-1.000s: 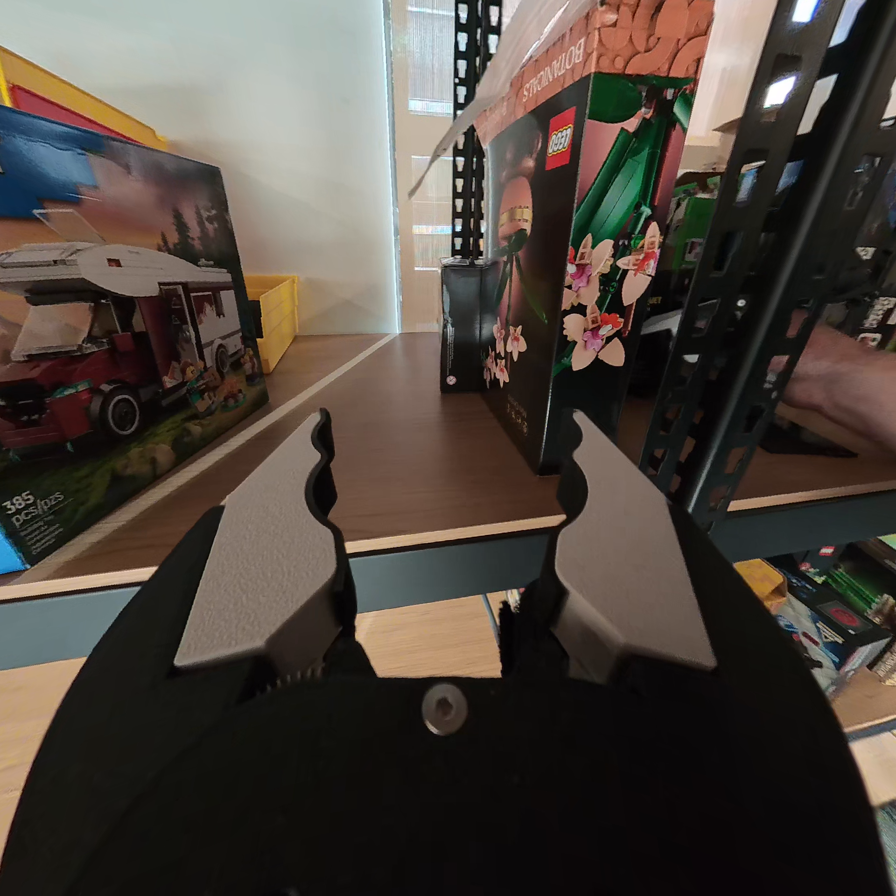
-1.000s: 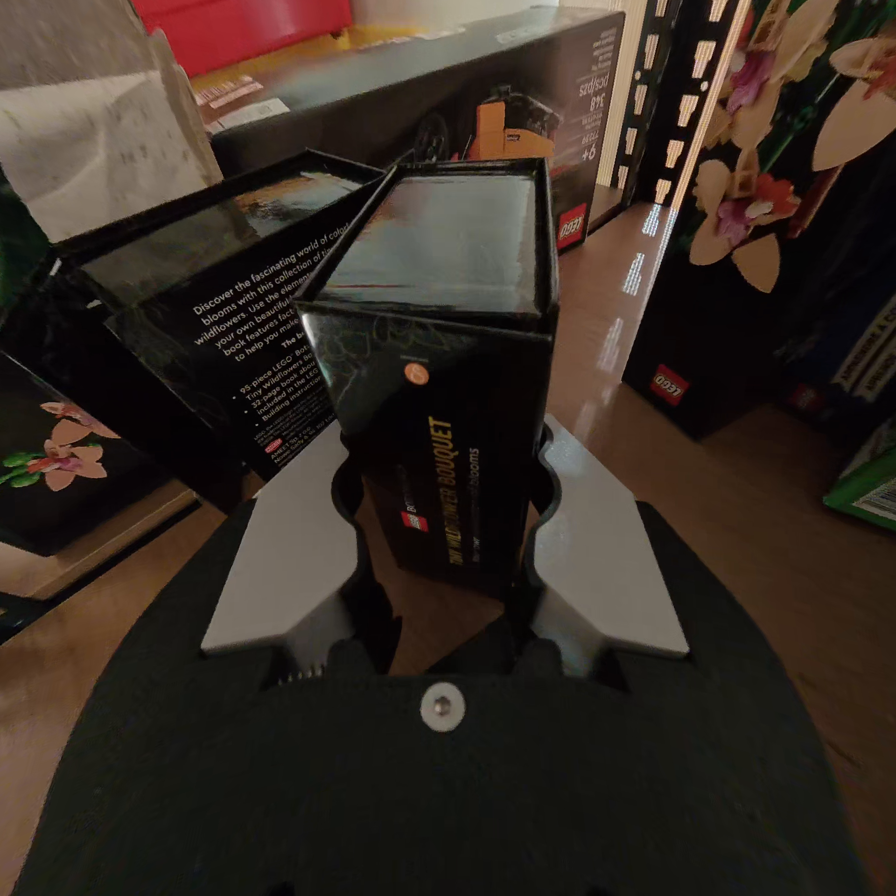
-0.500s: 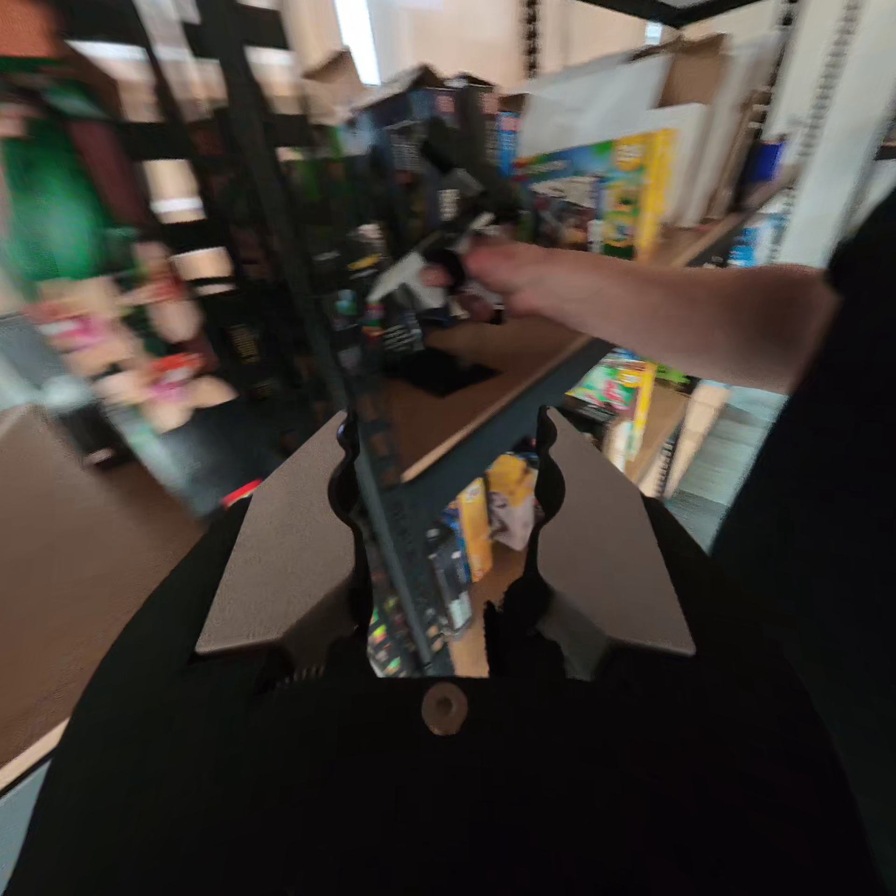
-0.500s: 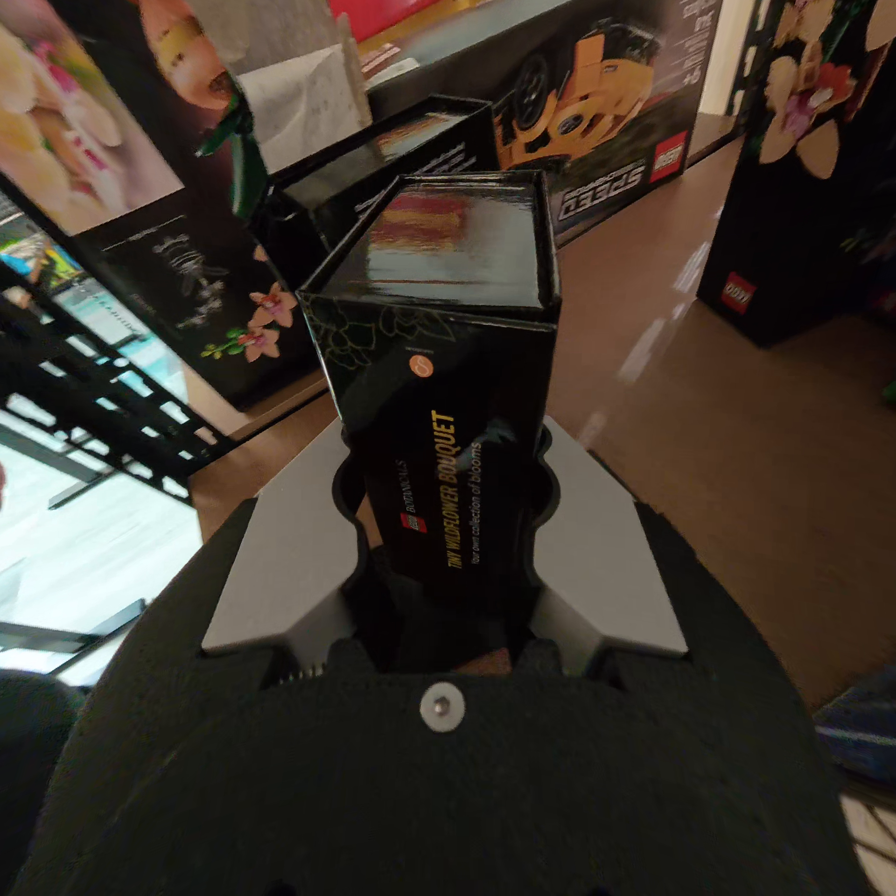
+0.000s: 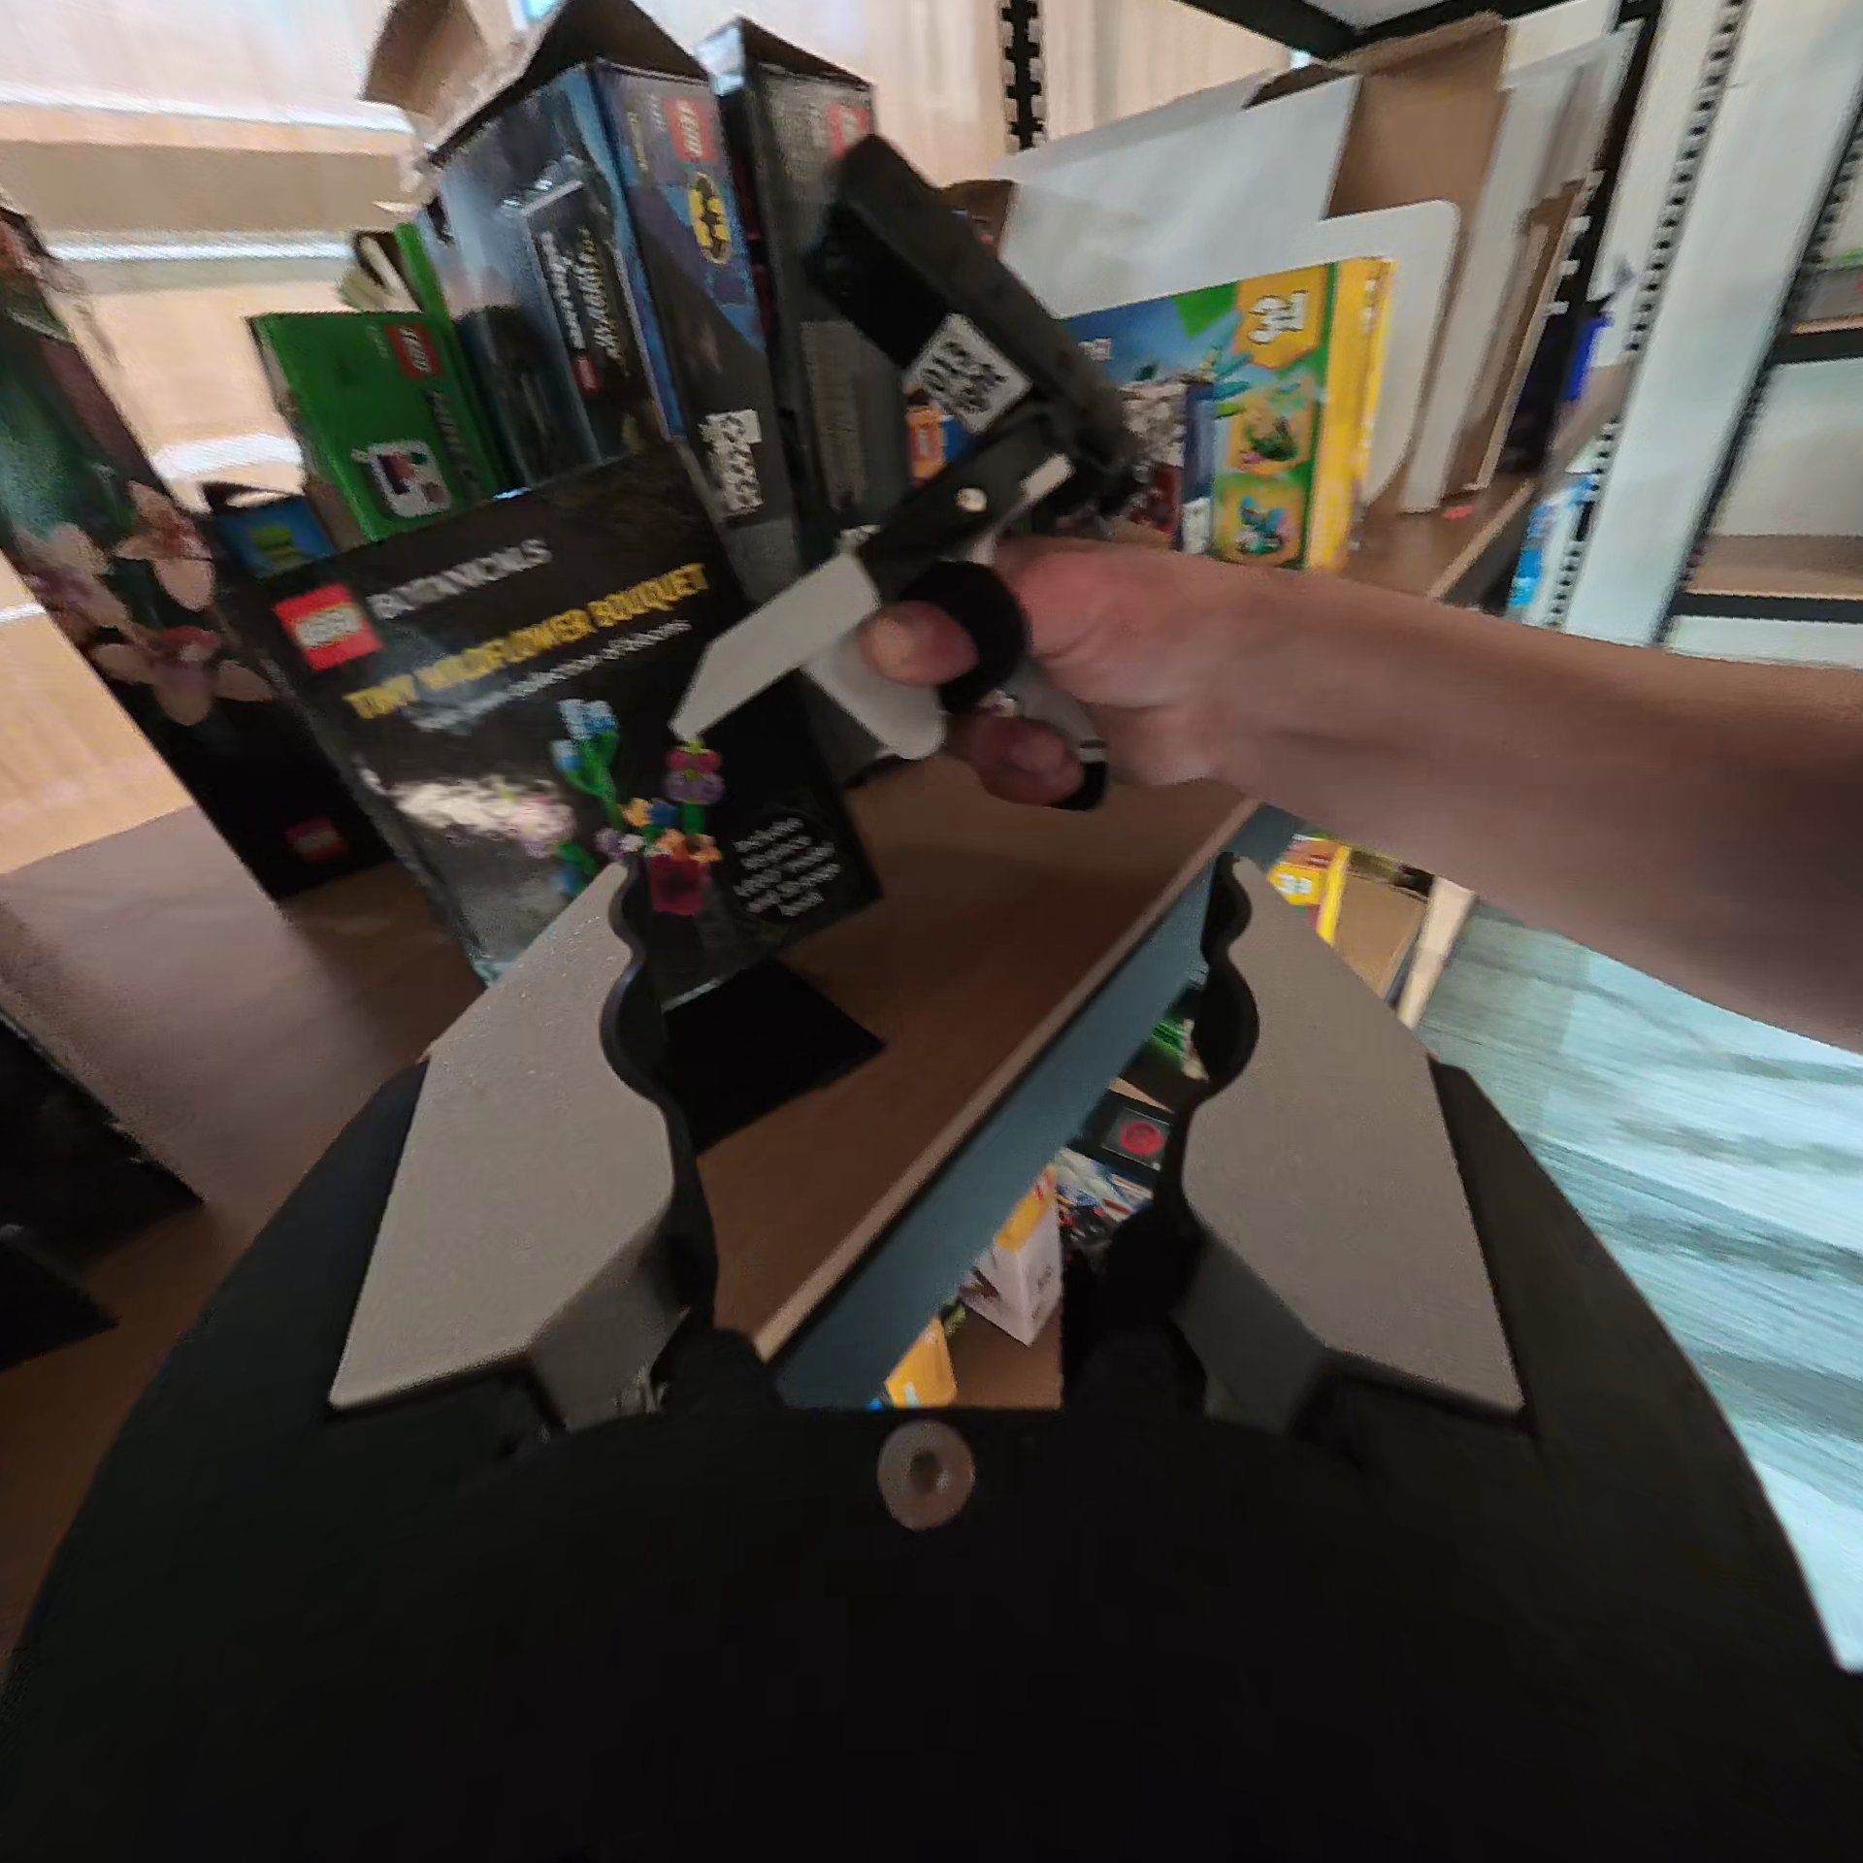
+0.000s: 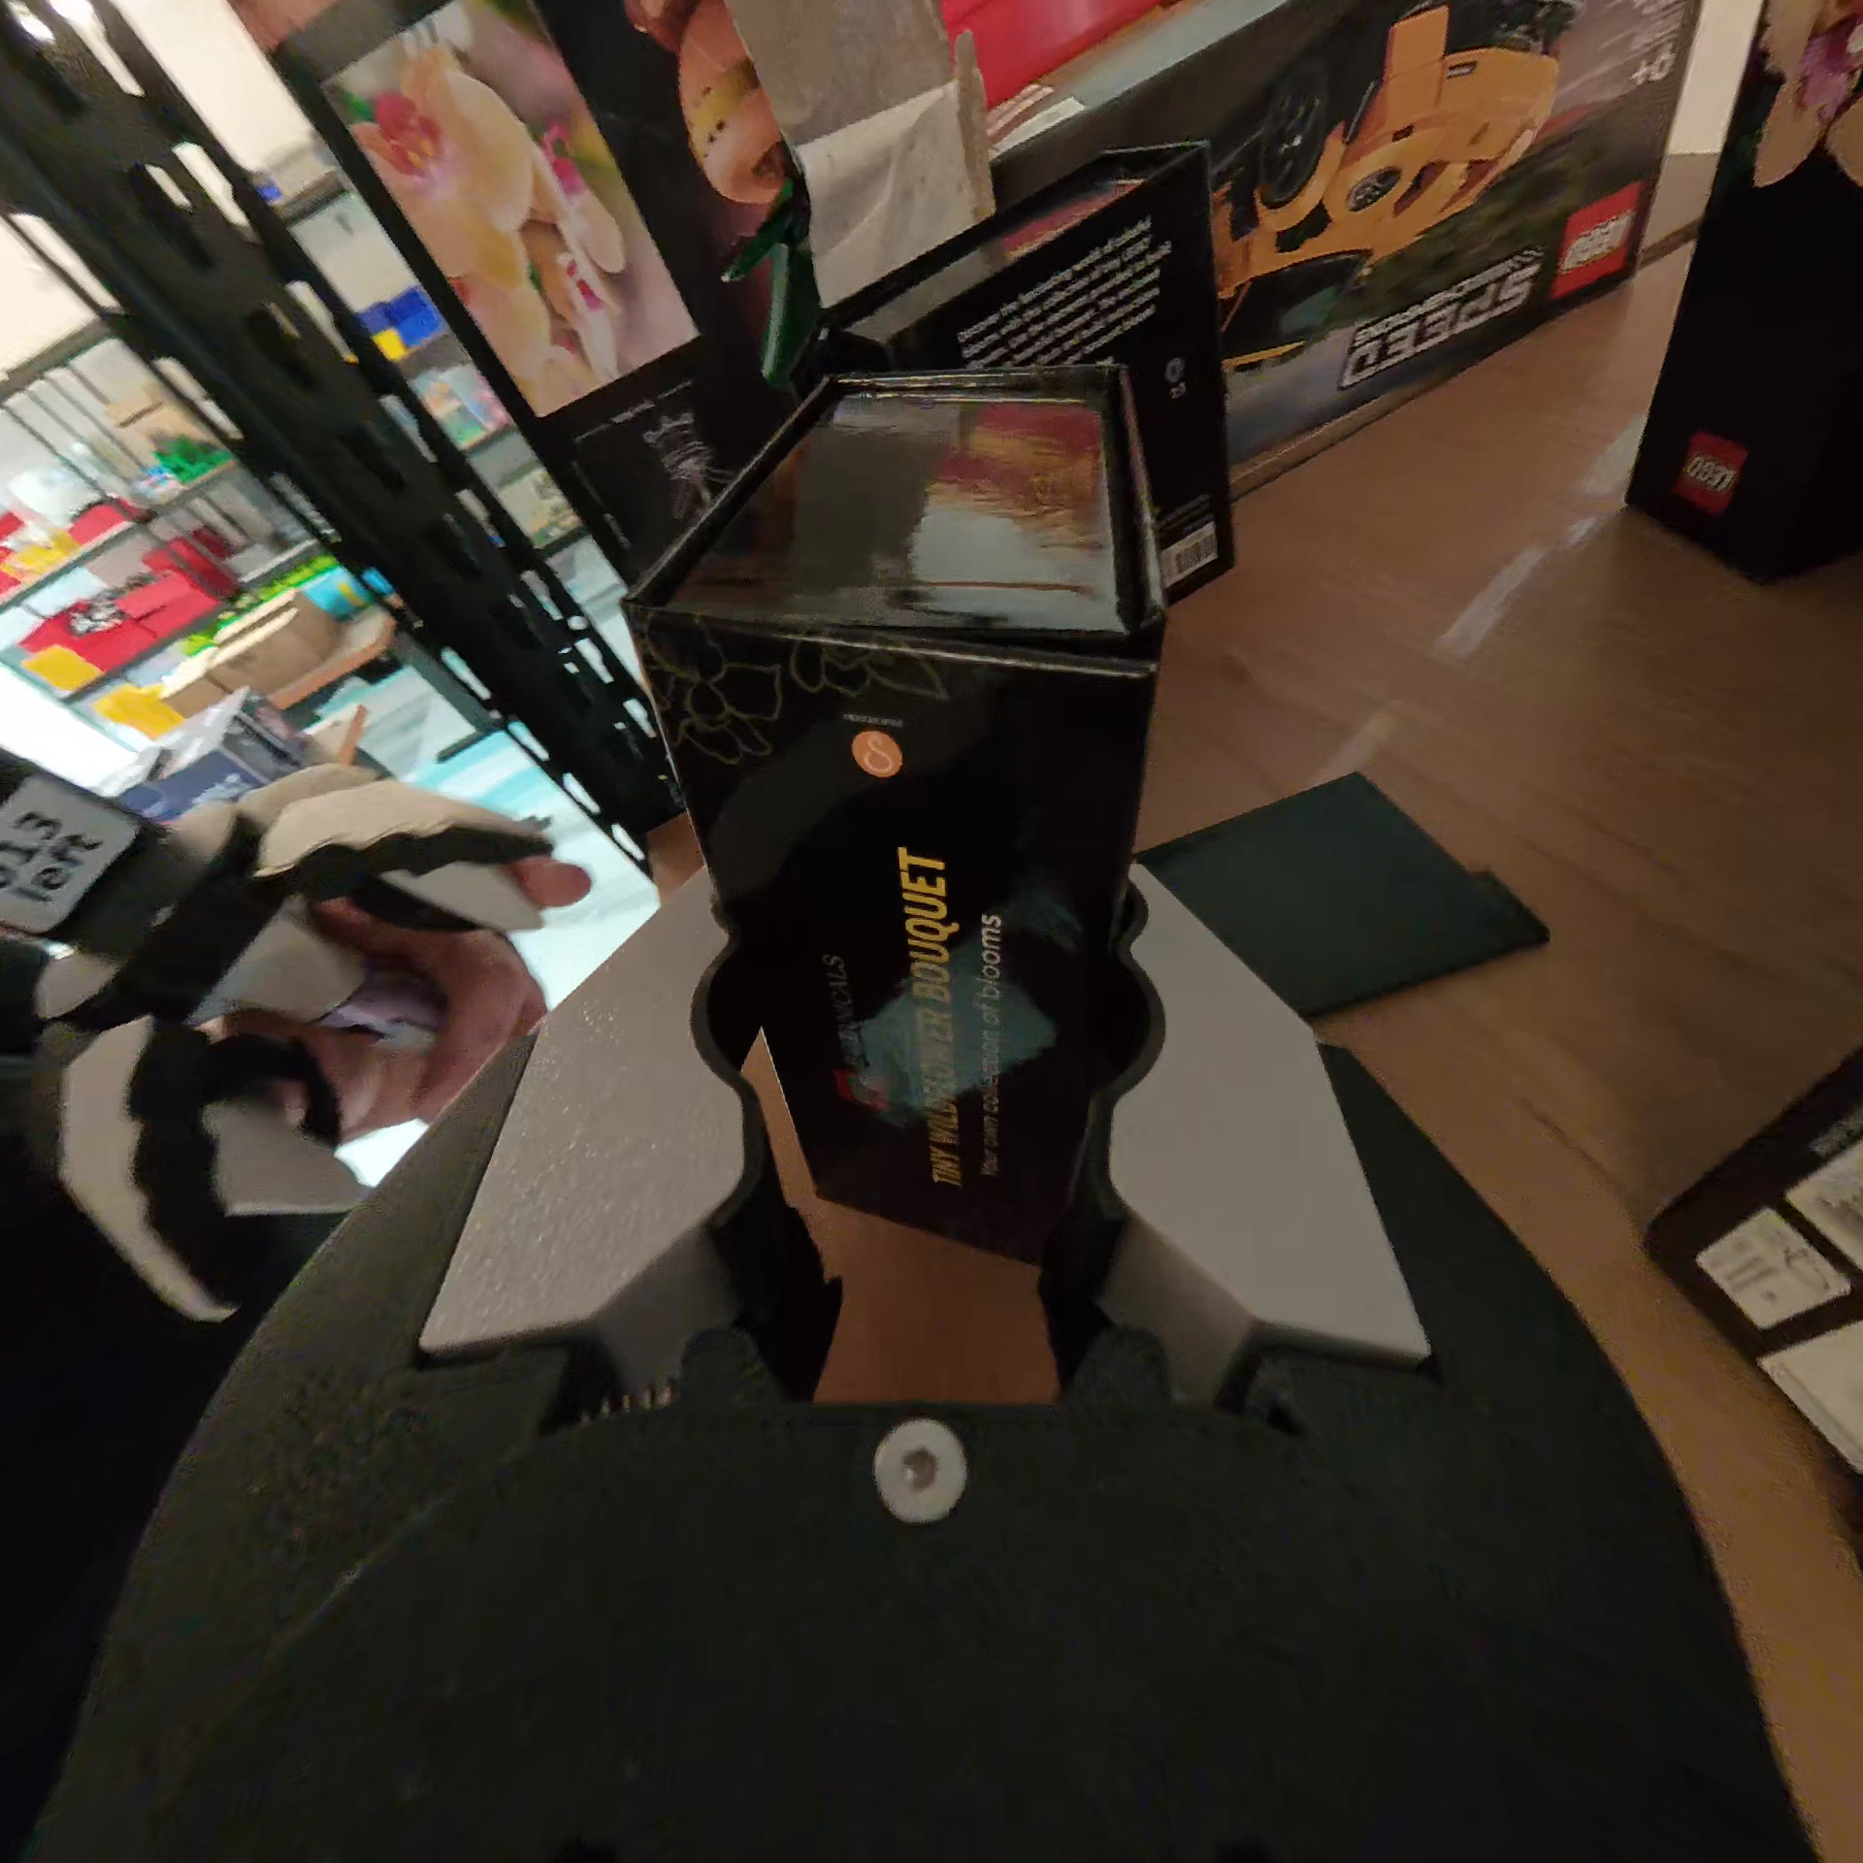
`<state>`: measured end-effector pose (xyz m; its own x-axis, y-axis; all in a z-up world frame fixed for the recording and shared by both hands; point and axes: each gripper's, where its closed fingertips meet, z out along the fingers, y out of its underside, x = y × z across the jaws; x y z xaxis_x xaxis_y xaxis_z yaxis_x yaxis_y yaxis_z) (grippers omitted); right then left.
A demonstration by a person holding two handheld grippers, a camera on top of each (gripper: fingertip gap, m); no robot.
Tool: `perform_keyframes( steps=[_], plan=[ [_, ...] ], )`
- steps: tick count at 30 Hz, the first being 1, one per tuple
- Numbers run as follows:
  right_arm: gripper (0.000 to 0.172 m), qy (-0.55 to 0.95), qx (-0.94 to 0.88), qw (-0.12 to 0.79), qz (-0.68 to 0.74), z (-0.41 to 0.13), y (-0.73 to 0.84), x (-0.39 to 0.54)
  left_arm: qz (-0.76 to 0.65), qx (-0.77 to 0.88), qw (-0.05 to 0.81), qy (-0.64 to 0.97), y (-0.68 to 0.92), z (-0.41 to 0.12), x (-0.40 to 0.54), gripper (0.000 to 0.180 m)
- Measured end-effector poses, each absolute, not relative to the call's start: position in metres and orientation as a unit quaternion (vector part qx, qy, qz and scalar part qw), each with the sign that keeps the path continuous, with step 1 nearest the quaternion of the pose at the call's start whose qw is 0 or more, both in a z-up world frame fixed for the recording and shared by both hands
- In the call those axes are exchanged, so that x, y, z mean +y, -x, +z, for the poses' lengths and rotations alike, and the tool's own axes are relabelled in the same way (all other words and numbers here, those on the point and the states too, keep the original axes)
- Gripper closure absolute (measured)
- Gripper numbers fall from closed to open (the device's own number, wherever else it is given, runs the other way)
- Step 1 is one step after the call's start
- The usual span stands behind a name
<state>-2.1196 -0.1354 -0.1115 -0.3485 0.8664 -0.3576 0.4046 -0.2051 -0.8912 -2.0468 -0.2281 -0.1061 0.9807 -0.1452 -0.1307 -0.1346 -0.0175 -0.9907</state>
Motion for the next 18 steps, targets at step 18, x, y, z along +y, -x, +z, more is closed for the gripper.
perform_keyframes(
  steps=[18],
  plan=[
    [0.105, 0.347, -0.664, 0.042, 0.661, -0.069, 2.039, -0.160, -0.316, 0.039, 0.659, 0.681, 2.041, -0.085, -0.158, 0.099]
  ],
)
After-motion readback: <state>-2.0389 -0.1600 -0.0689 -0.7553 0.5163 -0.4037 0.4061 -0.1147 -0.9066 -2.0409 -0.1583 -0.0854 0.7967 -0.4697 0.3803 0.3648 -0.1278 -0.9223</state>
